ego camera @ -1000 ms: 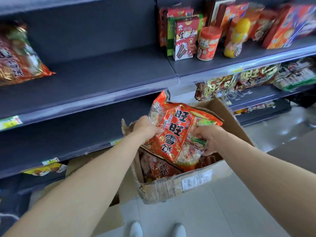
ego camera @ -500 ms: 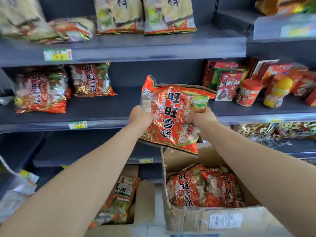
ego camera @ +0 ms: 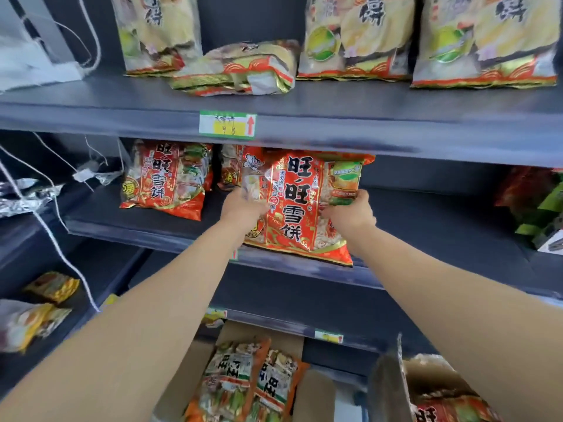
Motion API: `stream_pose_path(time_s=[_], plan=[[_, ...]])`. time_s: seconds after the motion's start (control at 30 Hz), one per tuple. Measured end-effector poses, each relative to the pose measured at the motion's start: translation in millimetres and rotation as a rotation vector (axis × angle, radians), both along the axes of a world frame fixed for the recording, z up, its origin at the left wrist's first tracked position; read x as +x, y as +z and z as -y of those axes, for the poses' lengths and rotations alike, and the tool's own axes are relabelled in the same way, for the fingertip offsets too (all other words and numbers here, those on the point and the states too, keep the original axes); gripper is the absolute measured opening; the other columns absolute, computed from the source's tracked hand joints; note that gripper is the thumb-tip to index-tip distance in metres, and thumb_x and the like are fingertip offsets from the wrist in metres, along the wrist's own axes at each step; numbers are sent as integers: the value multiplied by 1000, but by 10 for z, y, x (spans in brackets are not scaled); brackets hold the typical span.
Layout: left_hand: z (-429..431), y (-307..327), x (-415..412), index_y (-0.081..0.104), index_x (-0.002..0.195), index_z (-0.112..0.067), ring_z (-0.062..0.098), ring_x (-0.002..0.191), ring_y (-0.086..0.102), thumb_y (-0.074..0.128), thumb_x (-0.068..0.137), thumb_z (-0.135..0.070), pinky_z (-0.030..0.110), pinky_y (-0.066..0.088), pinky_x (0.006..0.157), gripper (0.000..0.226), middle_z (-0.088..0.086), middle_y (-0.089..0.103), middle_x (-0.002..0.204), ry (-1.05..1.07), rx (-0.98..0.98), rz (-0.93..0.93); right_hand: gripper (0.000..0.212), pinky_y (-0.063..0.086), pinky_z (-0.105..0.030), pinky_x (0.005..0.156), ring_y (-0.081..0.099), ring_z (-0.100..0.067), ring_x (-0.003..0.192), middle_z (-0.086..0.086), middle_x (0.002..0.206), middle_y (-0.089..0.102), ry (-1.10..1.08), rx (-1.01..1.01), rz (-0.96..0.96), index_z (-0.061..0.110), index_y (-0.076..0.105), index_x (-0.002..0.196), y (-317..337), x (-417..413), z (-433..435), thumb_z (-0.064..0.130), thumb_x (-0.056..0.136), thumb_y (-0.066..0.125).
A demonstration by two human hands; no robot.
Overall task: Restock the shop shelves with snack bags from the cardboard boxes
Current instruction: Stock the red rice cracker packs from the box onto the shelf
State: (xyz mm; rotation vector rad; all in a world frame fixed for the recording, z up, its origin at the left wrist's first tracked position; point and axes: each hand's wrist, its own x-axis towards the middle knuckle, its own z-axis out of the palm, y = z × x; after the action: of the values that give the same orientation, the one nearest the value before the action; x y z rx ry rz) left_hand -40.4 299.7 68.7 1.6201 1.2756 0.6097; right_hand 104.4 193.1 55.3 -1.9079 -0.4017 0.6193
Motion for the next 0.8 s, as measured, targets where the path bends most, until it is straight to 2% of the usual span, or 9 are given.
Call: stream_pose_path(time_s=[0.07,0.23,0.33,0.4,0.47,0.53,0.6,0.73,0.8], plan=[[-356,-17,-1,36,142,-7,25,122,48,62,90,-12,24,33,86,59,8,43,143,27,24,-3,57,43,-48,100,44,-33,122,-3,123,56,8,4,1,17,35,132,-64,-14,-387,13,82,64],[-1048,-190,34,51,128,-10,17,94,49,59,89,-3,23,36,78,41,2,54,107,66,23,5,59,47,-45,96,49,-32,118,-3,124,56,64,-12,9,17,34,131,-264,19,-1153,12,81,64],[-1304,-386,54,57,95,-18,18,87,51,61,87,-3,25,37,71,18,-2,54,84,119,2,-10,47,48,-45,95,50,-31,117,-1,121,57,65,-38,0,19,37,120,-415,34,-1389,15,82,63],[-1405,-513,57,53,85,-22,19,87,52,63,86,-4,28,40,72,21,-4,53,83,145,-23,8,45,48,-45,95,50,-30,117,1,121,57,63,-50,21,24,38,119,-515,17,-1480,19,82,62],[-1449,-603,48,58,116,-15,15,94,49,63,88,-6,26,40,78,29,-4,53,99,144,-49,58,55,48,-43,96,49,-29,118,4,126,55,61,-49,43,29,36,130,-595,-19,-1552,20,83,60],[-1455,-655,44,43,139,-10,9,98,44,61,91,-7,20,35,82,52,2,54,120,135,-69,100,69,47,-41,98,47,-28,121,5,132,51,46,-31,58,35,29,140,-644,-55,-1610,21,81,62],[-1497,-676,55,42,140,-8,7,98,45,62,90,-8,16,35,82,54,6,55,130,135,-54,103,76,44,-42,103,43,-27,126,4,138,47,33,-18,85,35,25,143,-670,-61,-1655,21,80,64],[-1648,-657,98,55,125,-3,14,93,56,66,87,-7,14,42,64,39,9,63,113,142,5,29,88,37,-42,109,34,-28,133,-4,148,25,90,-76,71,32,7,150,-652,-45,-1701,21,84,63],[-1716,-659,100,53,127,-4,14,94,55,66,87,-8,19,41,72,43,8,62,119,146,25,-14,90,37,-44,108,33,-29,133,-7,145,28,108,-124,80,32,4,150,-646,-44,-1716,19,83,62]])
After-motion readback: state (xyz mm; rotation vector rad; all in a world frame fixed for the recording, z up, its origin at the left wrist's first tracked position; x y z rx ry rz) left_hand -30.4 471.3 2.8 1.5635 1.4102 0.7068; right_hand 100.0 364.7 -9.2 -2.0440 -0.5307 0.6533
